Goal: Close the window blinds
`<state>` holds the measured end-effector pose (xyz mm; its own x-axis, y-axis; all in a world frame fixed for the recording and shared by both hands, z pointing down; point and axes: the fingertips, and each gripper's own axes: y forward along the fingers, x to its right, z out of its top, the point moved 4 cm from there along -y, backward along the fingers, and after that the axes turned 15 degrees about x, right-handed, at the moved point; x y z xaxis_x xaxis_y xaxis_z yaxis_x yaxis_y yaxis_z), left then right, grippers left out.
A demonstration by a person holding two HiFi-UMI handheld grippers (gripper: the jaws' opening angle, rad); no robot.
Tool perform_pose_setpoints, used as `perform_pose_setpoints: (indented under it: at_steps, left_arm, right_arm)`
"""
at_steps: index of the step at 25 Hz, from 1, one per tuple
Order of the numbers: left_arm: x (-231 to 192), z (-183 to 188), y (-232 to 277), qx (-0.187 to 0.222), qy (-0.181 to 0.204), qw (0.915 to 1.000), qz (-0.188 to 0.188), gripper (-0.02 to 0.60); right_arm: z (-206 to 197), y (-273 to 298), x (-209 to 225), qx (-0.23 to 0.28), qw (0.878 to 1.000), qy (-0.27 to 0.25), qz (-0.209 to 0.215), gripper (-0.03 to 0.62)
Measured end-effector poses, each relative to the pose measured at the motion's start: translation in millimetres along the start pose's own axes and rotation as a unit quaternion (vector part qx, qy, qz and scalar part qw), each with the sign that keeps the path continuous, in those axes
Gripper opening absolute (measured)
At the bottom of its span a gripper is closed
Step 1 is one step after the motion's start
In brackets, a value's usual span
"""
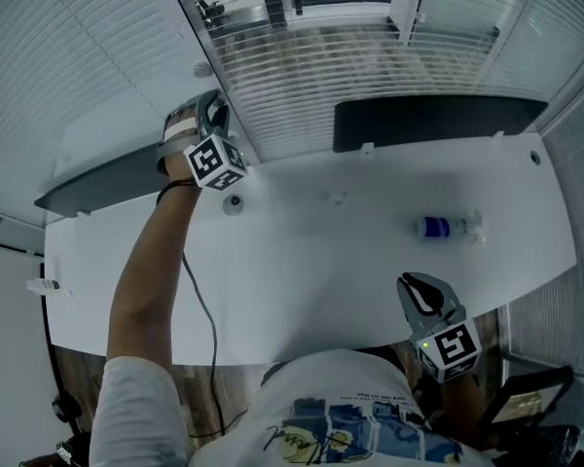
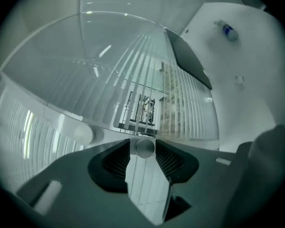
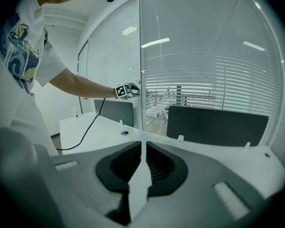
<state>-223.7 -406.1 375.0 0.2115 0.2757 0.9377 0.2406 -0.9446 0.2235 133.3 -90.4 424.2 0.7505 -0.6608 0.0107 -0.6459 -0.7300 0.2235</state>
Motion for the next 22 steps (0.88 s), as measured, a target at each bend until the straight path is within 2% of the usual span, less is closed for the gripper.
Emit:
perform_pose_setpoints:
  at_steps: [2,6,8,11,16,18,19,21,22]
  left_arm:
    - [3.8,-0.5,1.8,-0.006,0.036,0.9992,-0.016,0.165]
    - [4.3,-4.3,4.4,-0.008,0.043,0.9989,-0.016,0.14]
    - [3.0,-5.1,4.9,-0.007,0.017,0.9998,-0.01,0.138]
    - [0.5,-4.2,3.2,-0.005,-0.047,0.9989,0.008,0.137]
    - [-2.6,-4.8,2.3,-0.01,-0.136,0.9895,0.047,0.133]
    - [-4.0,-6.4,2.0,-0.009,-0.192,0.9795,0.061,0.133]
    - [-5.3,-7.6,1.3,-0.008,-0.225,0.9718,0.069,0.133]
    - [-8.7,-9.8,-0.9,-0.003,-0.301,0.9495,0.087,0.133]
    - [-10.2,-10.9,-2.3,0.0,-0.344,0.934,0.098,0.133]
  right_arm:
    - [-0.5,-1.1,-0.9,-0.001,1.0,0.001,0.0,0.02]
    - [-0.1,-1.0,-1.5,0.0,1.0,-0.001,0.001,0.02]
    - [-0.3,-0.1,-1.3,0.0,1.0,-0.001,0.0,0.02]
    - [-0.9,-0.1,-2.2,0.0,1.0,-0.002,0.001,0.02]
    - [1.6,3.7,-3.5,-0.002,1.0,0.003,0.002,0.02]
    - [0.4,5.1,-3.4,-0.004,1.0,0.004,0.003,0.02]
    - [-0.8,5.5,-2.9,-0.004,1.0,0.003,0.003,0.02]
    - [-2.0,5.9,-2.9,-0.002,1.0,0.0,0.004,0.02]
    - [-2.0,5.9,-3.2,-0.002,1.0,-0.001,0.005,0.02]
